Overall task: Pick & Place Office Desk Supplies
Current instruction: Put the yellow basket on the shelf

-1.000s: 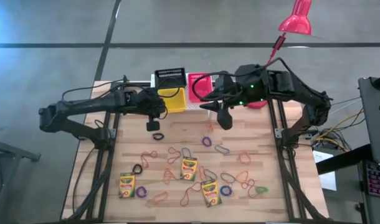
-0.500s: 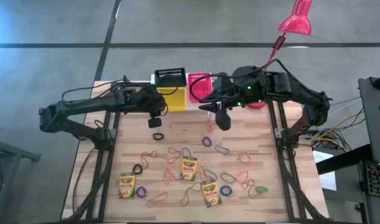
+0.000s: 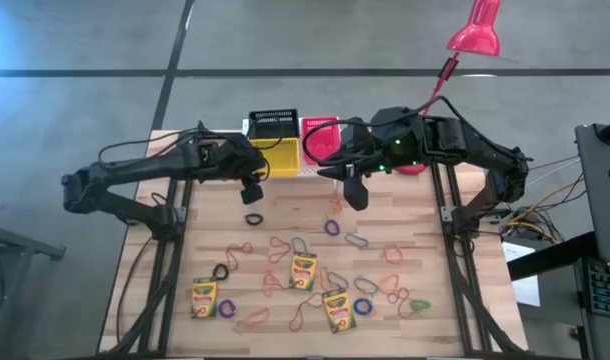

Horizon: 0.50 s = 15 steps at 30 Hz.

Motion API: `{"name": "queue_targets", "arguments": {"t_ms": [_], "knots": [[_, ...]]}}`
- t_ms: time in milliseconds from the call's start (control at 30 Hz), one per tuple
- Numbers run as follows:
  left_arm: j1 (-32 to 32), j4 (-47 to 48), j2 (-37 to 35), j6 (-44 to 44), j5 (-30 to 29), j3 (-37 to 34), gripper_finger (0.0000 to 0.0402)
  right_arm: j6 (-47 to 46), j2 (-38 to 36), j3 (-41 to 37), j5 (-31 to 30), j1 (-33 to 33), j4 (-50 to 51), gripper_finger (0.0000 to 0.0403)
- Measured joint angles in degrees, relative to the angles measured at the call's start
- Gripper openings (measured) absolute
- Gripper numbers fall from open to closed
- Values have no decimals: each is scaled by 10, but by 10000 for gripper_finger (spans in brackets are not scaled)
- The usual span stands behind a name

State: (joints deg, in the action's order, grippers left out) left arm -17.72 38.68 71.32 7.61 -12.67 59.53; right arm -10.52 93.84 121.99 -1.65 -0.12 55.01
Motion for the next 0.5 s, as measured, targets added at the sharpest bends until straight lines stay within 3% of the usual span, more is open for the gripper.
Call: {"name": "queue_targets", "arguments": {"t_ms": [500], "knots": [[-1, 1, -18, -17, 2, 26, 135, 5, 0, -2, 0, 0, 0, 89]]}}
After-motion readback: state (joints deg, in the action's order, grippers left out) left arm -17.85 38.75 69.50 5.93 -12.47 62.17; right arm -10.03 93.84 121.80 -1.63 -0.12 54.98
